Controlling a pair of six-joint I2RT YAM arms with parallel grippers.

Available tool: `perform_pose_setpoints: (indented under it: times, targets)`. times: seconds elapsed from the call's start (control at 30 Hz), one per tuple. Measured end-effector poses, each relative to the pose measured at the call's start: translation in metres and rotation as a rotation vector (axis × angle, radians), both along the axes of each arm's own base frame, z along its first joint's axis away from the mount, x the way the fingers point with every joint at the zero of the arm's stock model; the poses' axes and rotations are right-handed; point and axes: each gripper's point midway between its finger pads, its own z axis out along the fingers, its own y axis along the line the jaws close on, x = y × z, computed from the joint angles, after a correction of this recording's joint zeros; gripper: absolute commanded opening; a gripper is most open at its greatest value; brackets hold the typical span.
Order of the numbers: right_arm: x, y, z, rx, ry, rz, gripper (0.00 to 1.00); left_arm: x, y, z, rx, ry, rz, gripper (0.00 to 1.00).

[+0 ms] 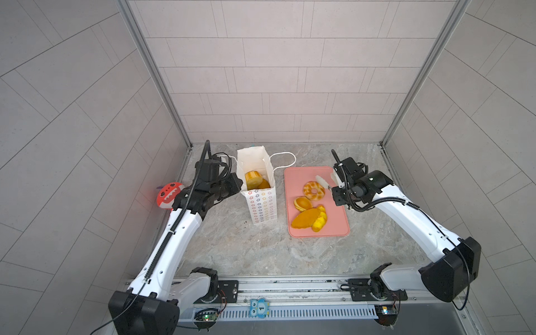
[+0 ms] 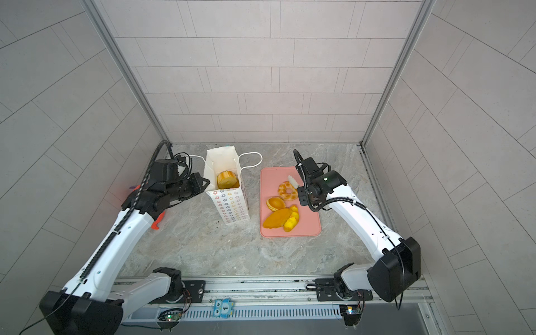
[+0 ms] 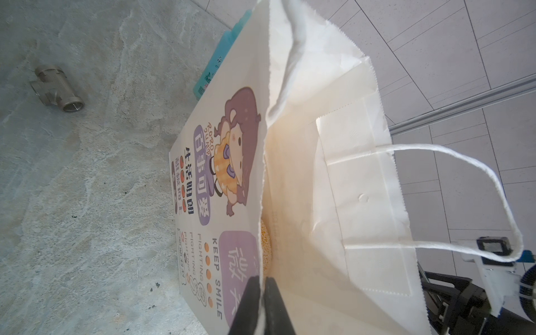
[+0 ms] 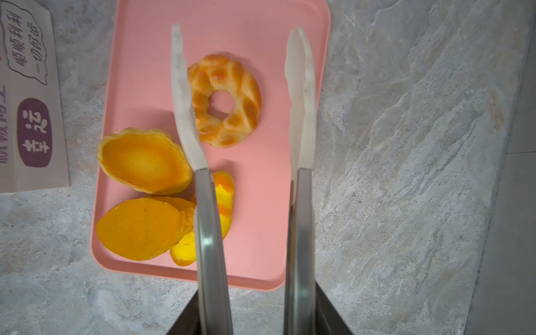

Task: Place the fake bread into the paper bag
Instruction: 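Lower the open right gripper onto the ring donut on the tray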

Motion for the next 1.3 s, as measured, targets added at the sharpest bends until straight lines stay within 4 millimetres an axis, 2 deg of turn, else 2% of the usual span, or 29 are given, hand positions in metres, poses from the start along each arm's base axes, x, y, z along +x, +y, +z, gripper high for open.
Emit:
perform_pose_setpoints:
  times: [0.3,0.73,1.3]
  targets:
    - [0.005,0.002,-0.032,-0.028,0.090,-0.005,0.45,0.000,0.000,0.000,0.000,0.000,0.000,0.10]
    - [0.010,0.002,-0.063,-0.058,0.184,-0.020,0.43,0.000,0.000,0.000,0.000,-0.001,-0.001,0.10]
    - [0.018,0.006,-0.076,-0.049,0.200,-0.027,0.43,0.000,0.000,0.000,0.000,0.000,-0.001,0.10]
